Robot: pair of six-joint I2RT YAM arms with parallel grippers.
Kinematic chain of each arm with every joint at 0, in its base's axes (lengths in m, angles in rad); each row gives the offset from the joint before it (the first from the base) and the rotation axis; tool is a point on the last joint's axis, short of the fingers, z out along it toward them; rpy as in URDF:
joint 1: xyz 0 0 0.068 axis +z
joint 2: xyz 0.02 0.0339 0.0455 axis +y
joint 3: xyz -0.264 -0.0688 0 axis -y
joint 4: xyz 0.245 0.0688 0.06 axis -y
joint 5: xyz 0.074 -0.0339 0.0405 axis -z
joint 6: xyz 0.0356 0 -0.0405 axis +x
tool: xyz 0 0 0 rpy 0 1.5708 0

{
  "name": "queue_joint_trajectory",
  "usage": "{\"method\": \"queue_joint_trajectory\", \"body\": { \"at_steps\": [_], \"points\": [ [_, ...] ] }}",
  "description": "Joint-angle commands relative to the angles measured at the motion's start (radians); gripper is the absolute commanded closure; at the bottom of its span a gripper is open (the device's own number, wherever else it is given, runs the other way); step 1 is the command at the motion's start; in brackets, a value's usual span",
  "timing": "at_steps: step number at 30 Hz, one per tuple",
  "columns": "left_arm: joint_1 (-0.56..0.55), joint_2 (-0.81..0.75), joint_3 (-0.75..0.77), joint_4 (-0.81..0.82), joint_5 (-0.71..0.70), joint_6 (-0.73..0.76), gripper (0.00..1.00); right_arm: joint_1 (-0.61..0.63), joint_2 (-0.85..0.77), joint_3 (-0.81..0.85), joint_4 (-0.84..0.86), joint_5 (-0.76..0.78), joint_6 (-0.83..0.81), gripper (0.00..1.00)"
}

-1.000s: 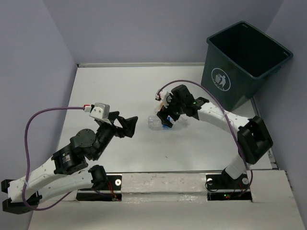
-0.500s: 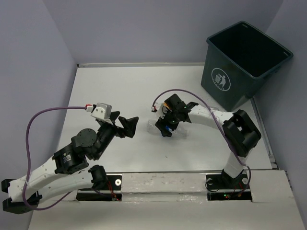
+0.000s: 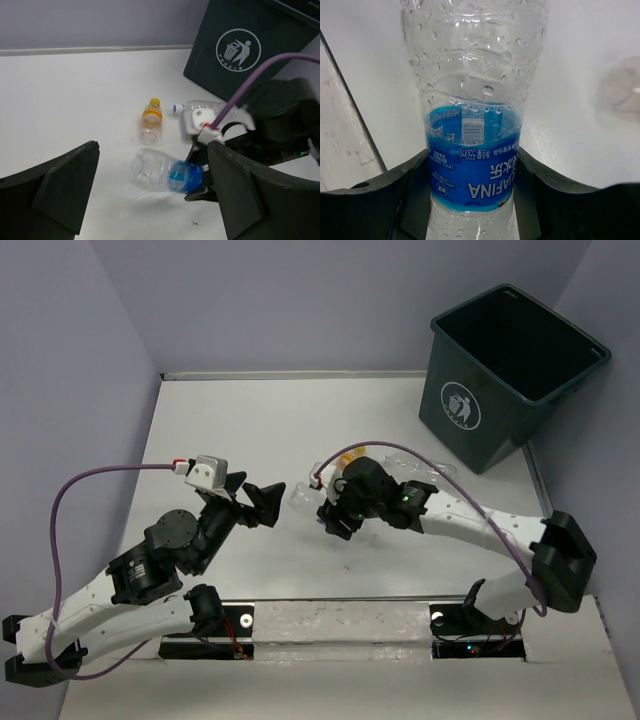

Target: Put the plastic bottles in the bin

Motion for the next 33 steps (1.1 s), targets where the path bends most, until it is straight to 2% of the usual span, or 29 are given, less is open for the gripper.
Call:
{"method": "queue_joint_trajectory", "body": {
  "at_steps": [1,4,7,8,9,11,12,16,19,20,21,23,26,29,30,33],
  "points": [
    [-0.002,-0.023,-0.012,0.045,-0.045,0.007,0.01,-0.018,-0.204,0.122,0.227,0.306,-0.01,0.56],
    [-0.004,-0.018,-0.012,0.038,-0.061,0.006,0.01,-0.093,-0.218,0.303,0.289,0.552,-0.07,0.56],
    [-0.004,-0.012,-0.008,0.029,-0.068,0.004,0.01,-0.25,-0.189,0.458,0.393,0.731,-0.156,0.56],
    [-0.004,-0.011,-0.008,0.029,-0.061,0.004,0.01,-0.363,-0.174,0.493,0.437,0.758,-0.172,0.56],
    [-0.004,-0.009,-0.008,0.032,-0.056,0.003,0.01,-0.418,-0.154,0.548,0.482,0.834,-0.21,0.56],
    [-0.004,-0.006,-0.01,0.033,-0.045,0.004,0.01,-0.535,-0.086,0.599,0.531,0.847,-0.227,0.56],
    [-0.004,-0.004,-0.01,0.033,-0.042,0.003,0.01,-0.634,-0.062,0.627,0.533,0.832,-0.224,0.56],
    [-0.004,0.008,-0.01,0.033,-0.033,0.006,0.01,-0.79,0.061,0.716,0.53,0.797,-0.231,0.56],
    [-0.004,0.014,-0.008,0.032,-0.031,0.007,0.01,-0.842,0.106,0.713,0.576,0.866,-0.222,0.4],
    [-0.004,0.016,-0.012,0.032,-0.035,0.006,0.01,-0.871,0.104,0.701,0.592,0.87,-0.209,0.18],
    [-0.004,0.017,-0.012,0.032,-0.036,0.006,0.01,-0.871,0.103,0.702,0.593,0.872,-0.201,0.11],
    [-0.004,0.02,-0.012,0.033,-0.039,0.007,0.01,-0.881,0.101,0.73,0.588,0.901,-0.202,0.04],
    [-0.002,0.034,-0.012,0.032,-0.041,0.012,0.01,-0.881,0.057,0.762,0.486,0.834,-0.097,0.03],
    [-0.002,0.046,-0.008,0.024,-0.054,0.014,0.01,-0.725,-0.055,0.66,0.47,0.815,-0.087,0.03],
    [-0.002,0.048,-0.005,0.018,-0.061,0.014,0.01,-0.571,-0.101,0.538,0.543,0.87,-0.122,0.02],
    [0.001,0.048,-0.001,0.007,-0.094,0.012,0.01,-0.375,-0.123,0.362,0.571,0.904,-0.028,0.01]
  ]
}}
